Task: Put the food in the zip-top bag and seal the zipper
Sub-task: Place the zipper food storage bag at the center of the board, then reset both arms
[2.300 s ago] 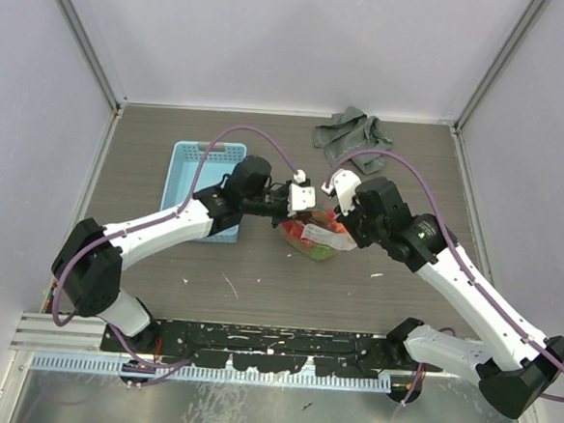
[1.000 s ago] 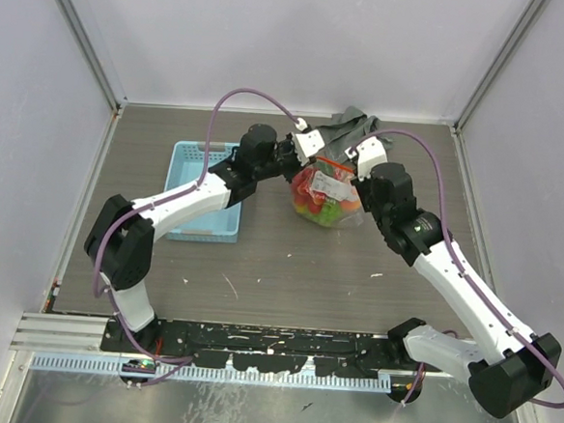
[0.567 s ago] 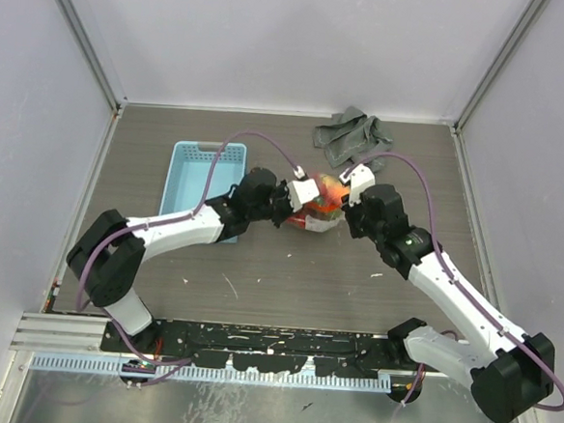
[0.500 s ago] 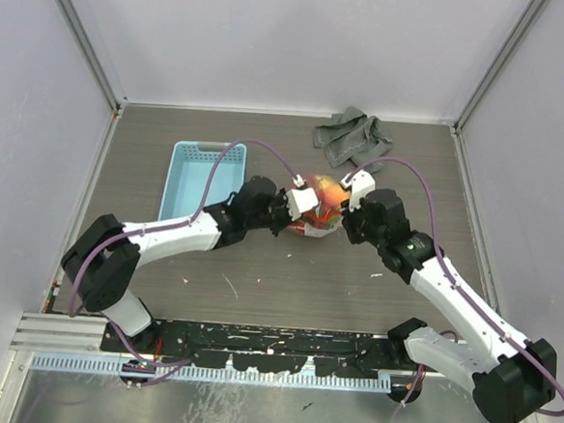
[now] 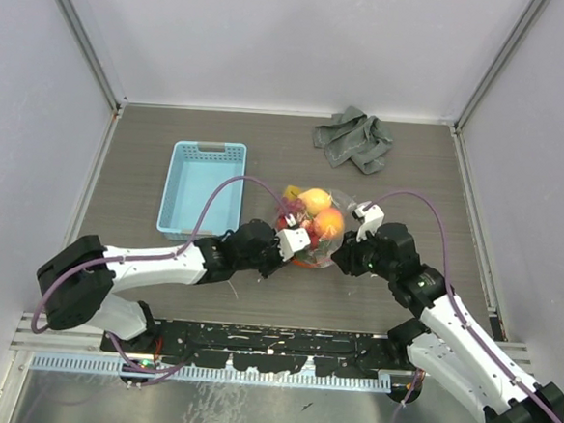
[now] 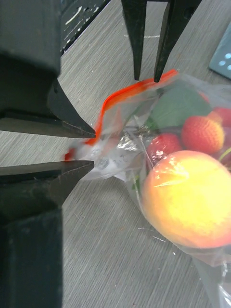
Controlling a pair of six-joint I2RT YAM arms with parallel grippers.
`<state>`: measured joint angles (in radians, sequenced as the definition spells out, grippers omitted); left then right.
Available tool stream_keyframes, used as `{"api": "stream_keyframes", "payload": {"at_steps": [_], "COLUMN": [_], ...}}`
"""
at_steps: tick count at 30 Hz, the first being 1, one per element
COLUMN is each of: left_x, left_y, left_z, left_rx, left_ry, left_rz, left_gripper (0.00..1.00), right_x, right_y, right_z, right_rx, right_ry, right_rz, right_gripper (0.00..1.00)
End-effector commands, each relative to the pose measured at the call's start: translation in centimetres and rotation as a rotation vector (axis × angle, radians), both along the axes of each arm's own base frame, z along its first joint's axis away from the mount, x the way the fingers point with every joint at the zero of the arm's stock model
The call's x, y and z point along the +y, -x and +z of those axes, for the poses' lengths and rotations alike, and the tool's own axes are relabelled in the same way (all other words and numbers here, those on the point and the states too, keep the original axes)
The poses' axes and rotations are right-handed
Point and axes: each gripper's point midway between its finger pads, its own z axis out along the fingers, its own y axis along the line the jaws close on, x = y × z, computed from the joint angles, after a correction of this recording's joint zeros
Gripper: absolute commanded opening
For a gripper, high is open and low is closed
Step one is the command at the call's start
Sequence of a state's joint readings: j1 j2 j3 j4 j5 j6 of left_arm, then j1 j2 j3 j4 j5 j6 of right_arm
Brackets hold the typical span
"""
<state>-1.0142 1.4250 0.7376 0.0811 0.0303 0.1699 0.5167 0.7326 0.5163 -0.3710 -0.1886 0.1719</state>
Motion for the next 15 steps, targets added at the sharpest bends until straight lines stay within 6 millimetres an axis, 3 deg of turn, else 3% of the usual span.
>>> {"api": "stream_keyframes", "payload": {"at_steps": [1, 7, 14, 15], "left_x": [0.0, 2.2, 10.0, 11.4], "left_y": [-0.2, 0.7, -1.6, -1.9], "left_z": [3.9, 8.0, 11.8, 12.2], "left_rx": [-0.01, -0.021, -0.084, -0.09], "left_ry": [0.133, 0.256, 0.358, 0.374], "left_rz": [0.086, 0.151, 0.557, 0.617], "left_gripper": [0.31, 0.53, 0.99, 0.98], "right_x": [0.5, -1.2, -6.6, -7.4], "right_y": [-0.9, -1.1, -2.6, -2.7], "right_z": [3.7, 6.1, 8.6, 8.8], "right_rx": [-0.109, -0.2, -0.34, -0.354], "right_ry": [-0.104, -0.118, -0.098, -0.096], "right_rz": [-0.036, -0.12, -0.427, -0.479], "right_gripper": [0.34, 0.5, 0.68, 0.7]}}
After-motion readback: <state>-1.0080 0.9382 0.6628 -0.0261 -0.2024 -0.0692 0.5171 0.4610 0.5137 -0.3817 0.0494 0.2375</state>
